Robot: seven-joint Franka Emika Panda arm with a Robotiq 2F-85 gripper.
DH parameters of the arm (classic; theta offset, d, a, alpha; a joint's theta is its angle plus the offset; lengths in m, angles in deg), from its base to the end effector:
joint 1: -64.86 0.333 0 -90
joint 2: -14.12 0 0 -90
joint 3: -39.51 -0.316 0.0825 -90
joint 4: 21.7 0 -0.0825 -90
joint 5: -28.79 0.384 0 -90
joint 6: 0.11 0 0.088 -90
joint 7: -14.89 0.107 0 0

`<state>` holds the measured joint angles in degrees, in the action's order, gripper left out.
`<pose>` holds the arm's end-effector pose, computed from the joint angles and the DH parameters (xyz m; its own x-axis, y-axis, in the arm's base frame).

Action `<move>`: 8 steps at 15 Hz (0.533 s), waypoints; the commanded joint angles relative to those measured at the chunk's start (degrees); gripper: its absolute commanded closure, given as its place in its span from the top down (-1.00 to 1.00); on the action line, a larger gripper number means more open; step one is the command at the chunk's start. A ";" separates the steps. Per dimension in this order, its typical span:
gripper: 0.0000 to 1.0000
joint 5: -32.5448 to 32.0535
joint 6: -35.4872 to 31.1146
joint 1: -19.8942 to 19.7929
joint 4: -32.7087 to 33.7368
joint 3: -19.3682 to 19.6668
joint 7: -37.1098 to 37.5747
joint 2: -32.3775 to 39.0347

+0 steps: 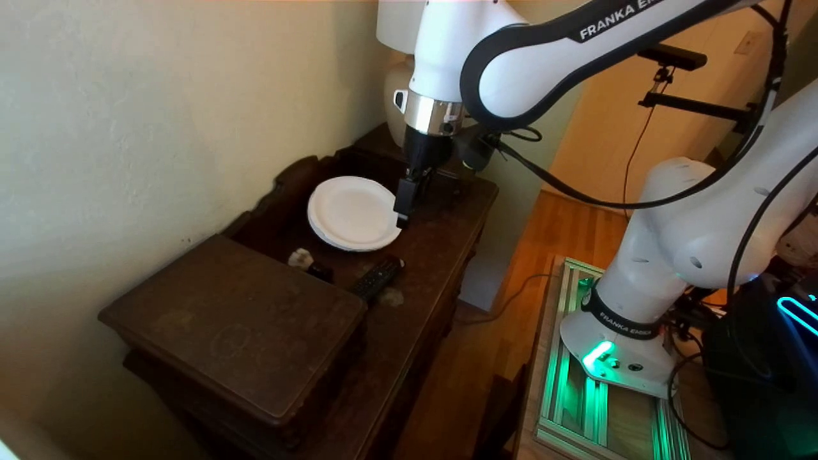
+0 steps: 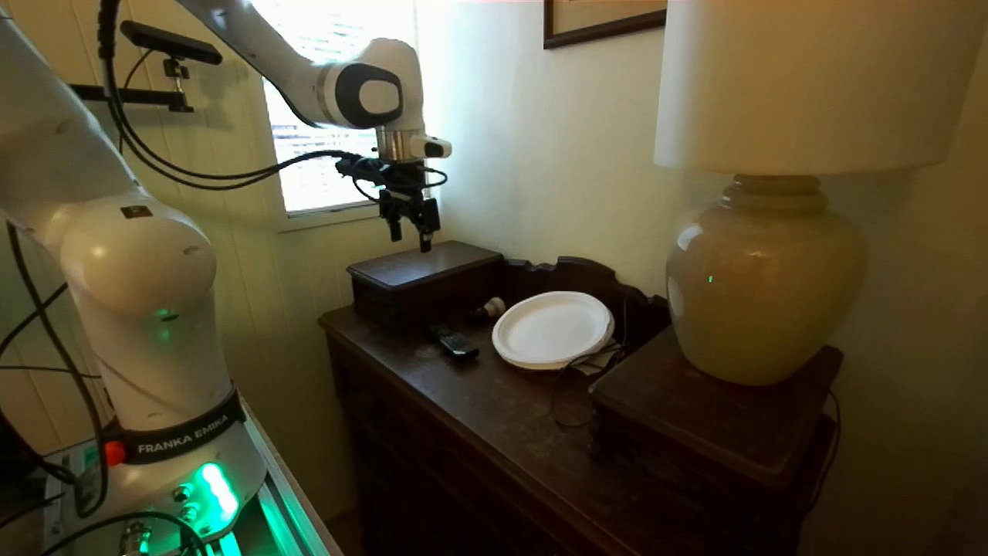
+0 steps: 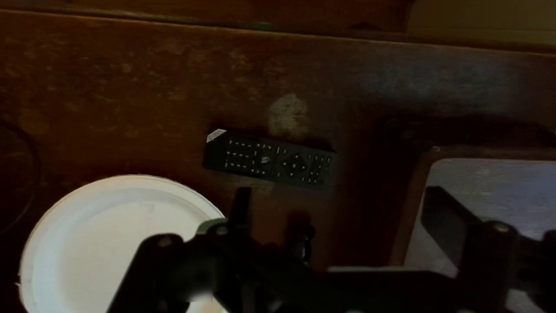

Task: Press the button on the remote

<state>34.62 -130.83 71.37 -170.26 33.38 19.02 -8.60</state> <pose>0.4003 0.0915 0.3984 0.9939 0.0766 0.0798 0.0805 -0.9956 -0.0470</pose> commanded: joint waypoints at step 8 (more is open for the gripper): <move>1.00 3.22 -9.38 3.04 0.42 -0.07 -5.99 10.49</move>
<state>37.81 -140.31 74.65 -169.90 33.55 13.03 1.94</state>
